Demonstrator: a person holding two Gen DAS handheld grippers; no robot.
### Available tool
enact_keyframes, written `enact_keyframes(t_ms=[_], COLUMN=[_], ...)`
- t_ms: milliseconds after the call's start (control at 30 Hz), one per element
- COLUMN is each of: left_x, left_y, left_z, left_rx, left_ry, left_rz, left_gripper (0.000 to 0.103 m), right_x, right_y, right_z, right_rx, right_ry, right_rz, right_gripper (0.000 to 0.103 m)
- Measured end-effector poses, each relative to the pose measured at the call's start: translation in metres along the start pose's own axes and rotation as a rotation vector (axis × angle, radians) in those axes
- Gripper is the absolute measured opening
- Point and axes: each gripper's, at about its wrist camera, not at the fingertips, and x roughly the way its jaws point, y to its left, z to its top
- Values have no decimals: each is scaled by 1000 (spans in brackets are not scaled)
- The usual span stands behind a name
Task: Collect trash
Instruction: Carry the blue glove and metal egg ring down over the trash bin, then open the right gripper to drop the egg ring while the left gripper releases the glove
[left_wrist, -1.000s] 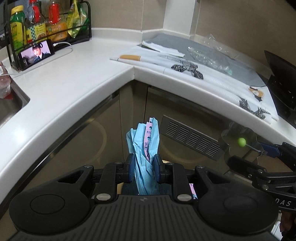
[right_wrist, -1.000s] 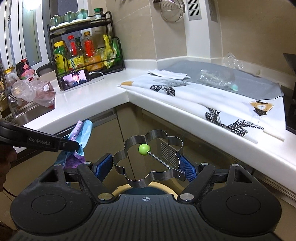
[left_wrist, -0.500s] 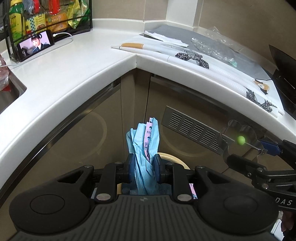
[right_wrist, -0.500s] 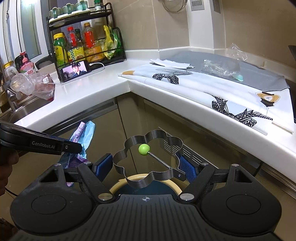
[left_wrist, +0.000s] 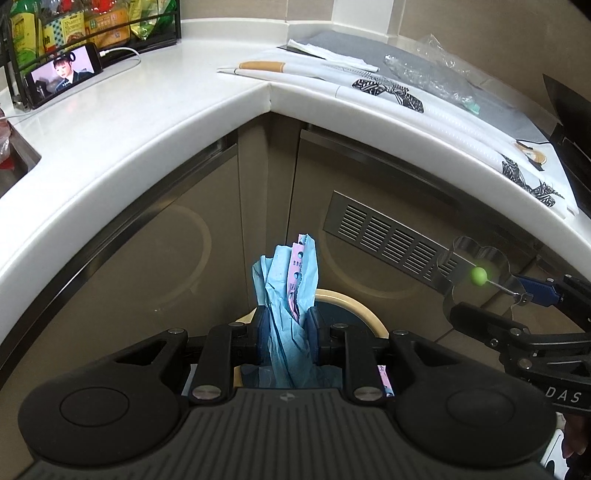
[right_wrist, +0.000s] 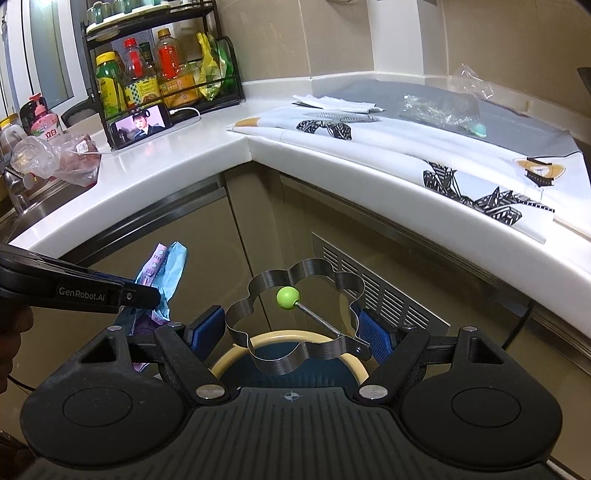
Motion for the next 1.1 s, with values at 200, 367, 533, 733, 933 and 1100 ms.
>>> enact_keyframes(t_ms=[200, 367, 533, 733, 933, 1100], left_x=[12, 33, 64, 103, 138, 165], left_y=[4, 8, 7, -7, -12, -6], left_z=[-2, -6, -12, -19, -25, -30], left_rx=[-5, -9, -5, 60, 89, 95], left_ry=[14, 56, 118, 187, 243, 290], left_rz=[0, 4, -4, 2, -4, -10], left_gripper=[24, 24, 24, 24, 24, 24], right_x=[15, 35, 62, 95, 131, 157], right_y=[-5, -12, -16, -18, -16, -13], right_z=[-6, -16, -27, -40, -51, -56], right_rx=[1, 6, -12, -42, -85, -115], right_ry=[38, 84, 150, 230, 317, 377], right_rz=[-17, -32, -31, -30, -42, -39], right_gripper=[81, 81, 81, 81, 81, 81])
